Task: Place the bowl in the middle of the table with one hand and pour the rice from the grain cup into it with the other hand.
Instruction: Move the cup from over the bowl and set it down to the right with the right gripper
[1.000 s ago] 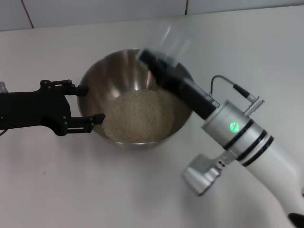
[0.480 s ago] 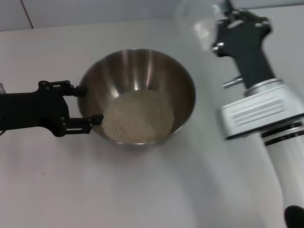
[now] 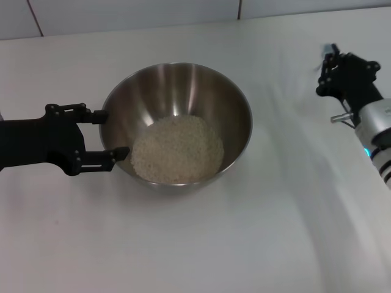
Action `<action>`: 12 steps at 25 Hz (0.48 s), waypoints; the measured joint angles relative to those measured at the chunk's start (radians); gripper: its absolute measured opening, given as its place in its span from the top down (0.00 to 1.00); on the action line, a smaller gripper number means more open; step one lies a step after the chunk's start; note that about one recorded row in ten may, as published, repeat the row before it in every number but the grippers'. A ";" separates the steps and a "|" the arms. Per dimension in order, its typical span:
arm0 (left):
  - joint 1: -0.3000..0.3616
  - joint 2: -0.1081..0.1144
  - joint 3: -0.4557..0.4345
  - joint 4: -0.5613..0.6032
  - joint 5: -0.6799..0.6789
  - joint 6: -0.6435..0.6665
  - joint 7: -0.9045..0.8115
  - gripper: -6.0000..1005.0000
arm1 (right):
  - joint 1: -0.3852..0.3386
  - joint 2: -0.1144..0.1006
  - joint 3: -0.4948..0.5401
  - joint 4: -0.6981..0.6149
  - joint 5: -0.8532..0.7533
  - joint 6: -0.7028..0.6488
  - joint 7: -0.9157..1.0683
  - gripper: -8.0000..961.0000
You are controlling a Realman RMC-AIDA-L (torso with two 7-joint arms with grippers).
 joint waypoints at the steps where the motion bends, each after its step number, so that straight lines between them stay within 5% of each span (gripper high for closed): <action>1: 0.000 0.000 0.000 0.000 0.000 0.000 0.000 0.22 | 0.022 -0.001 -0.028 -0.013 -0.002 0.060 0.001 0.98; 12: 0.000 0.000 0.003 -0.008 0.001 0.000 0.000 0.22 | 0.085 0.001 -0.137 -0.022 -0.014 0.173 -0.002 0.97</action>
